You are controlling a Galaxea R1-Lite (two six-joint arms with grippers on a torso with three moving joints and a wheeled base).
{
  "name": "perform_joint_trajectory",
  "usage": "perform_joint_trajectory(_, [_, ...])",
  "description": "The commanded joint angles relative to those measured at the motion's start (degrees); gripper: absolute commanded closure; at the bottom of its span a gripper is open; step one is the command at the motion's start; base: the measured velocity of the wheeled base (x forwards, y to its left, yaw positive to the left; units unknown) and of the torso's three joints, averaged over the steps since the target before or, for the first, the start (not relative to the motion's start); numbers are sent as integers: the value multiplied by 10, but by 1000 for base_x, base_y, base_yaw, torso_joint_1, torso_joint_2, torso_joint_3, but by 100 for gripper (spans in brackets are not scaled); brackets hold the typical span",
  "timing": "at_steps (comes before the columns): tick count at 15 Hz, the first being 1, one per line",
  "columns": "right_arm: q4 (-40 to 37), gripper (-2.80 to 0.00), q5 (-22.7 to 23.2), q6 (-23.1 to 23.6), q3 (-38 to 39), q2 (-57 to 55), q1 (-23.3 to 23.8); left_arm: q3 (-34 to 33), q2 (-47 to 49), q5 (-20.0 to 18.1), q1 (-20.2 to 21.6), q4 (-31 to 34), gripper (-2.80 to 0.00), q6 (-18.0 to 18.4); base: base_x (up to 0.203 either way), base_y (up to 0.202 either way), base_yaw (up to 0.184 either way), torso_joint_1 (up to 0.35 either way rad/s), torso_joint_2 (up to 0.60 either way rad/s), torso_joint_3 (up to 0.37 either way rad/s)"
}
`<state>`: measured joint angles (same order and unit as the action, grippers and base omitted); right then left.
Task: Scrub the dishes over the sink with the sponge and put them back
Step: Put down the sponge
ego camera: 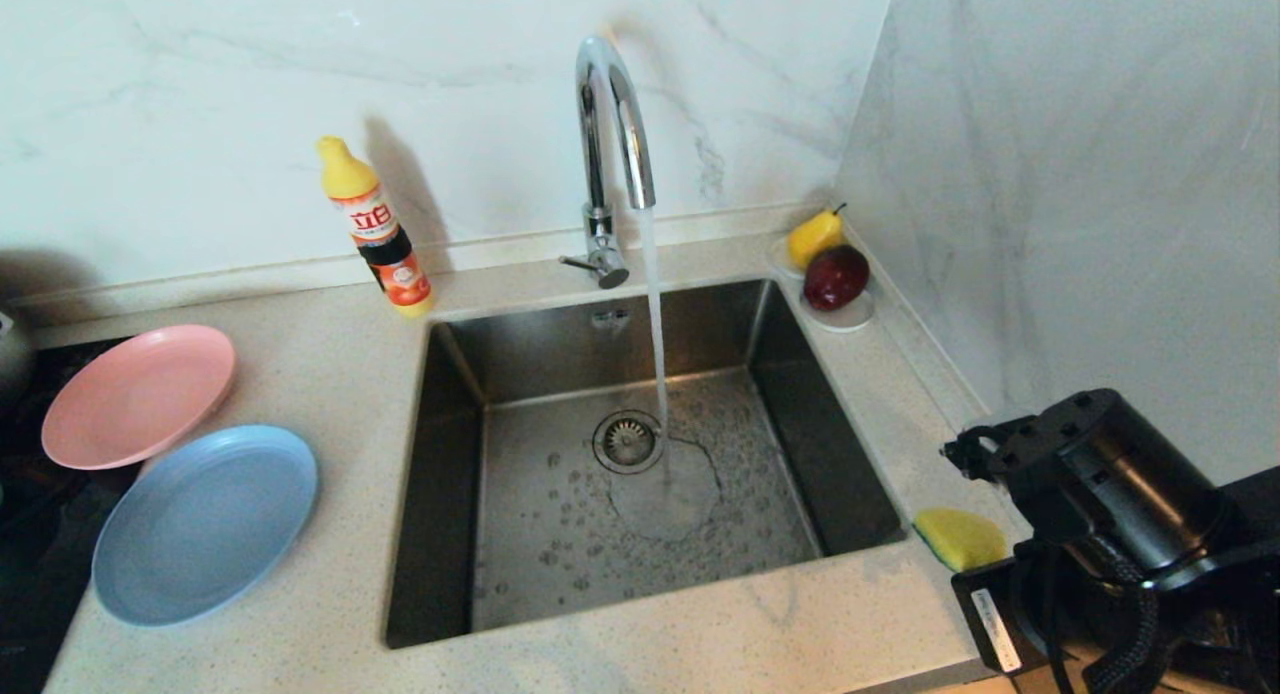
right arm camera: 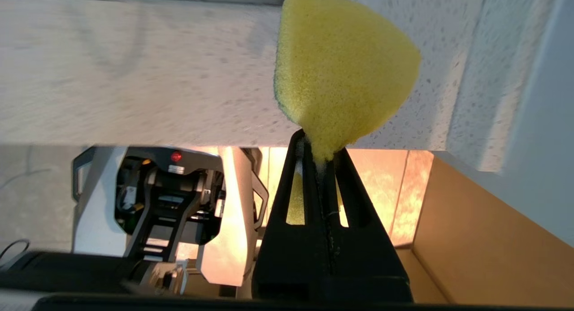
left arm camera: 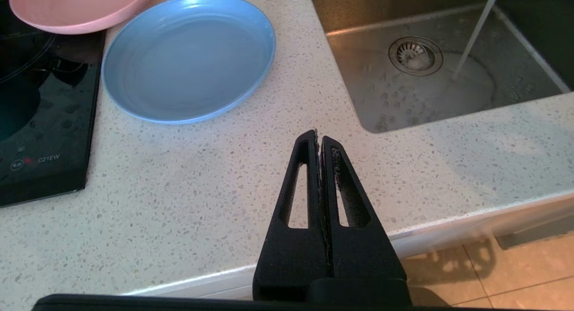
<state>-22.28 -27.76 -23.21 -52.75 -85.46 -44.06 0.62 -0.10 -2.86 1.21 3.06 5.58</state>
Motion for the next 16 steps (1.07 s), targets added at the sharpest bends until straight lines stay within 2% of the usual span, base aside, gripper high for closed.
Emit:
perform_joint_trajectory(1, [30, 0, -2, -1, 31, -31, 18, 0, 2, 0, 0, 0, 0, 0, 0, 0, 0, 0, 0, 0])
perform_joint_trajectory(6, [69, 0, -6, 3, 60, -58, 49, 0, 2, 0, 0, 0, 0, 0, 0, 0, 0, 0, 0, 0])
perform_joint_trajectory(9, [113, 0, -32, 5, 81, -75, 57, 0, 2, 0, 0, 0, 0, 0, 0, 0, 0, 0, 0, 0])
perform_joint_trajectory(12, [138, 0, -32, 26, 86, -81, 69, 0, 2, 0, 0, 0, 0, 0, 0, 0, 0, 0, 0, 0])
perform_joint_trajectory(16, [212, 0, -28, 58, 87, -114, 116, 0, 2, 1, 0, 0, 0, 0, 0, 0, 0, 0, 0, 0])
